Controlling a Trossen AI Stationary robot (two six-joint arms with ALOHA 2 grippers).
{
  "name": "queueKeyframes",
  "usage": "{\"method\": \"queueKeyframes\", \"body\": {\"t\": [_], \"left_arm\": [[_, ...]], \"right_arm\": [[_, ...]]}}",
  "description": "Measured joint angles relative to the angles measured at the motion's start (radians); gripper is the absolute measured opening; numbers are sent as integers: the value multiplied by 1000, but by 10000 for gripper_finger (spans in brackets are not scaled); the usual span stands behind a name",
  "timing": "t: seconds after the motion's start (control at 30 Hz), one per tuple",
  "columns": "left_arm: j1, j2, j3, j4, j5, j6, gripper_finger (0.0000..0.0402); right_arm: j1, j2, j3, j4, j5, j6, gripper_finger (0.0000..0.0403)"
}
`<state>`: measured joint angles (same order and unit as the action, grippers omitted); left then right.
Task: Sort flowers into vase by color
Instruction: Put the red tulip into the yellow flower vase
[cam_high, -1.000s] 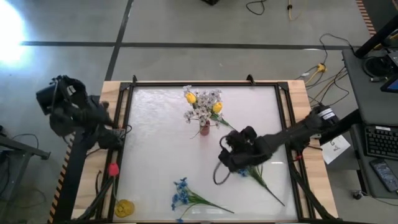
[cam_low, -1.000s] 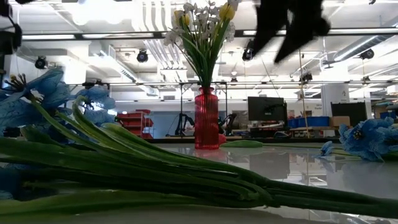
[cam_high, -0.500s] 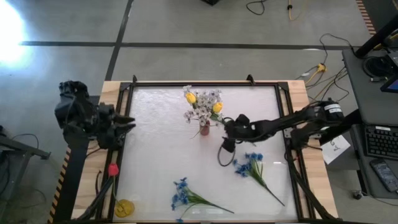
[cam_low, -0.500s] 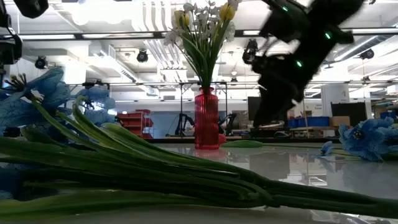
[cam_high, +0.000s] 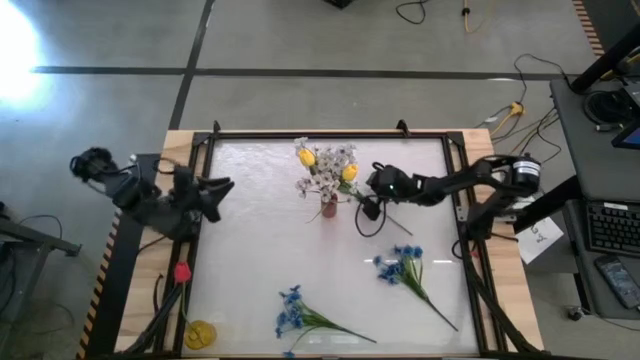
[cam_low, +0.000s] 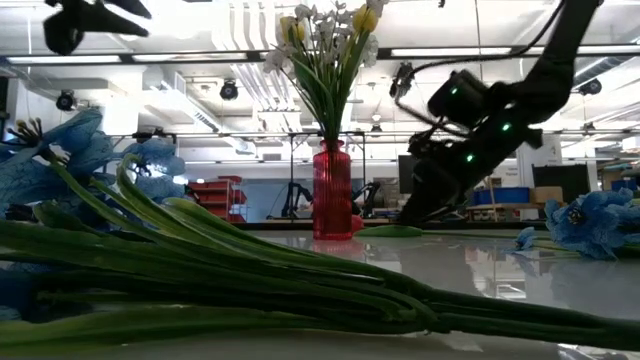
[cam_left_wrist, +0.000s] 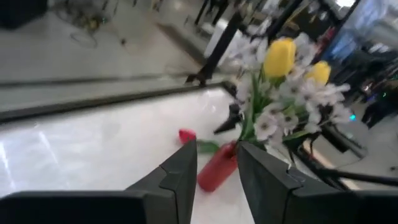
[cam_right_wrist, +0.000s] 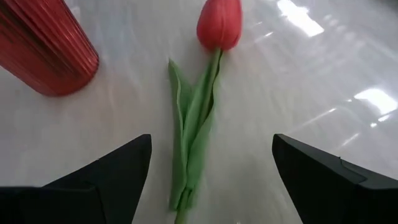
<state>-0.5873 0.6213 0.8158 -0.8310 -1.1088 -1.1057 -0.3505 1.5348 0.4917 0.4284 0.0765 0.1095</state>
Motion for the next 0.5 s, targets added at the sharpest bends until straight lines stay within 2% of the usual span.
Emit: {"method": "queueKeyframes", "body": {"t": [0.17,0.3,0.4,0.5], "left_arm": [[221,33,-44,269,264,247,97],[371,51,-79,463,413,403,92],[466,61,-105,575,529,470,91],[533,72,-130,678,619,524,91]], "right_arm": [[-18,105,60,33,-65,-21,324],[-13,176,106,43,-4,-13,320],[-14,200,122,40,4,-8,290],[-14,204,124,36,13,6,234]]}}
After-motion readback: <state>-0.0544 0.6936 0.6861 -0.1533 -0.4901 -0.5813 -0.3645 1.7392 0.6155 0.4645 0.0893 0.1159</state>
